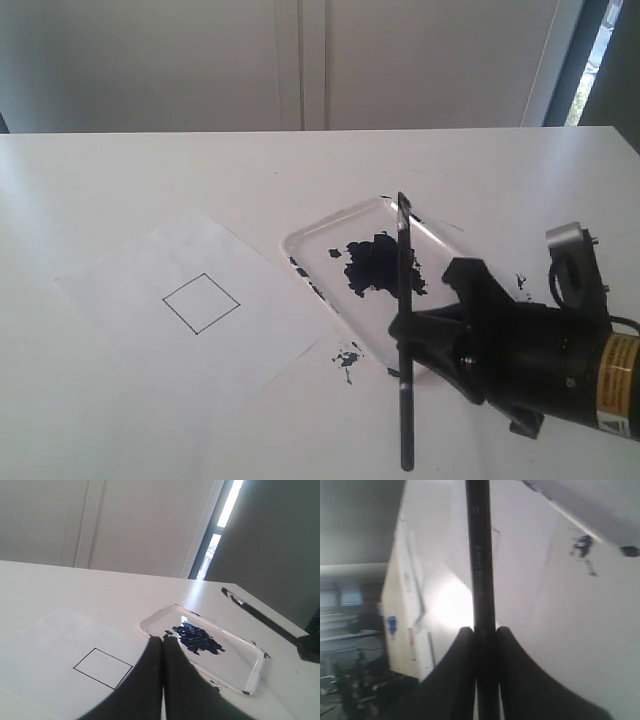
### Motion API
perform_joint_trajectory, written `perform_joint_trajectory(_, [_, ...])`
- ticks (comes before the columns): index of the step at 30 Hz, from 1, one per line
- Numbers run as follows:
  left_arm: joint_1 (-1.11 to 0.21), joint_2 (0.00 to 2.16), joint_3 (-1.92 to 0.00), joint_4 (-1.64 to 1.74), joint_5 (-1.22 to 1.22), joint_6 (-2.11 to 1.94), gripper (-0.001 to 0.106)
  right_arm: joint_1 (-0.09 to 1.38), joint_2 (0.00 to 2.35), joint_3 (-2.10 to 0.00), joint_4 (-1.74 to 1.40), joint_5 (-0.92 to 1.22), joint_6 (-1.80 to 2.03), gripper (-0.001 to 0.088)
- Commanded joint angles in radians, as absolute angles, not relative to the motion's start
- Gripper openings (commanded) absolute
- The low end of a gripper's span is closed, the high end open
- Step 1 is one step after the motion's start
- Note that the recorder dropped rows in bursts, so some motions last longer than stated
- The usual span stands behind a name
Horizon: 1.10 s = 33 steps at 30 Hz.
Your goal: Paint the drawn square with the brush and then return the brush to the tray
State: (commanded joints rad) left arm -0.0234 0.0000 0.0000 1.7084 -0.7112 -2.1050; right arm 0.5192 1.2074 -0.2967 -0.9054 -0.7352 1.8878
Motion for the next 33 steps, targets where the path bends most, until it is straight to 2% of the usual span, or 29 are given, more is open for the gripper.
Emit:
perform_joint_trajectory(6, [-0.023, 0.0, 0.0, 1.708, -0.711, -2.105, 0.0, 0.519, 1.207, -0.371, -1.284, -0.481, 1.902, 0.0])
perform_joint_trajectory(13, [-0.023, 0.0, 0.0, 1.708, -0.711, -2.105, 0.0, 0.519, 1.207, -0.491, -1.744, -0.314, 2.105, 0.0])
perform_joint_trajectory(22, [-0.023, 0.0, 0.0, 1.708, -0.711, -2.105, 0.0, 0.519, 1.21, -0.548, -1.744, -0.192, 2.023, 0.0])
perform_joint_trajectory(33, [-0.023, 0.0, 0.0, 1.708, -0.711, -2.105, 0.0, 0.519, 1.208, -0.692, -1.744, -0.133, 1.487, 0.0])
